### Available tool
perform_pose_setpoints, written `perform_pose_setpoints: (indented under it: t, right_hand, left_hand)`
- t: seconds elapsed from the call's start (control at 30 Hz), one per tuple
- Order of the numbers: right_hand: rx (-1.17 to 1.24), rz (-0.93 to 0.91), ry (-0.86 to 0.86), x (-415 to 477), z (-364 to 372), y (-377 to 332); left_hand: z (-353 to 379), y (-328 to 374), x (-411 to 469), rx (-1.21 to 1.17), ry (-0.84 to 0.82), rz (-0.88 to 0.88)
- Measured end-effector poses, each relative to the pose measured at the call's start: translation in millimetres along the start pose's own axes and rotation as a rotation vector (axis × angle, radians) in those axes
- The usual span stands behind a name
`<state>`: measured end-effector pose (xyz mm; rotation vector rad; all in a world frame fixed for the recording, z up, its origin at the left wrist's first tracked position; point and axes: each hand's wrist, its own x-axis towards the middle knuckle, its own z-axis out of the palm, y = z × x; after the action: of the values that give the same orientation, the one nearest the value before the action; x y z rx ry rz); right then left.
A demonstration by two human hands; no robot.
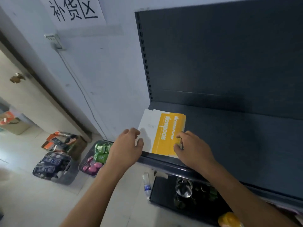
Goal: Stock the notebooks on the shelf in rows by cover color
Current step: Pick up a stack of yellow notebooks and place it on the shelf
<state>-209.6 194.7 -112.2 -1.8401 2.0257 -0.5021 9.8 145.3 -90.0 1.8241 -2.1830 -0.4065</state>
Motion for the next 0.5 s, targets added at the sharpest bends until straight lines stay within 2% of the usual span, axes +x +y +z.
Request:
perform_pose_setpoints:
  t: [0.27,0.5]
  right_hand:
    - [-0.015,0.149,0.046,24,0,5]
    - [0.027,0.316,0.093,40,7,3]
  left_hand:
    - [12,-1,64,0.162,-0.175,-0.030]
    - [27,3,93,0.265,-0.208,0.016]
